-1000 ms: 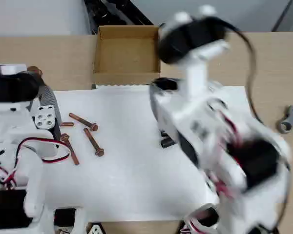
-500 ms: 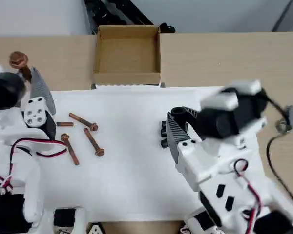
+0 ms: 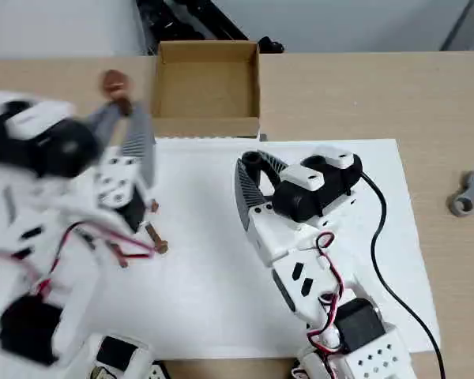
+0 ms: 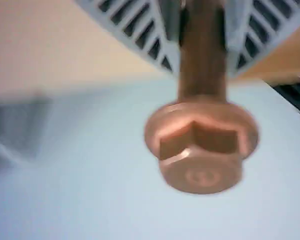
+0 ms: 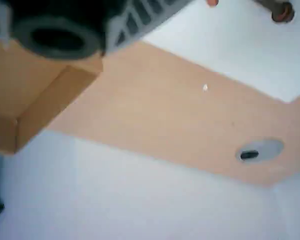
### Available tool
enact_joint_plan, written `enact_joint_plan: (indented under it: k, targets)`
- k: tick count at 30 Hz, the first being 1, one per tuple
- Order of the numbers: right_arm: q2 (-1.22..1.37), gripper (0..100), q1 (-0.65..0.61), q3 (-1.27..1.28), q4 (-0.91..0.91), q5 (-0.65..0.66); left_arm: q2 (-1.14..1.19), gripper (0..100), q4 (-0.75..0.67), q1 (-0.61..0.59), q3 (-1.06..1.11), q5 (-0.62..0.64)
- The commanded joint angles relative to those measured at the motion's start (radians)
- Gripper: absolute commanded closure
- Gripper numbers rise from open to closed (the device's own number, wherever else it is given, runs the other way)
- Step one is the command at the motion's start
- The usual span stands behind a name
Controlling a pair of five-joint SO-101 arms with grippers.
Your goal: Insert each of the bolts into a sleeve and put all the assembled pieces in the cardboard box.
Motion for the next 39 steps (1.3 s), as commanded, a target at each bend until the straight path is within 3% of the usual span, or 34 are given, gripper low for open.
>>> enact_joint_plan:
  k: [1,7,16,32,39]
  targets:
    - [0.005,98.8,-0.048,-0.005,-0.064,0.012,0.04,99,-0.041,0.092,-0.01,0.032]
    - [0.002,98.7,-0.065,-0.003,-0.064,0.037,0.072,99,-0.121,0.133,-0.007,0.147]
    - [-0.067,98.7,-0.065,0.051,-0.065,0.106,0.063,99,-0.147,0.207,0.087,0.153]
    - [-0.251,98.7,-0.064,0.204,-0.064,0.114,0.153,99,-0.092,0.21,0.071,0.245]
    - [-0.252,98.7,-0.062,0.204,-0.064,0.107,0.215,99,-0.055,0.29,0.024,0.253]
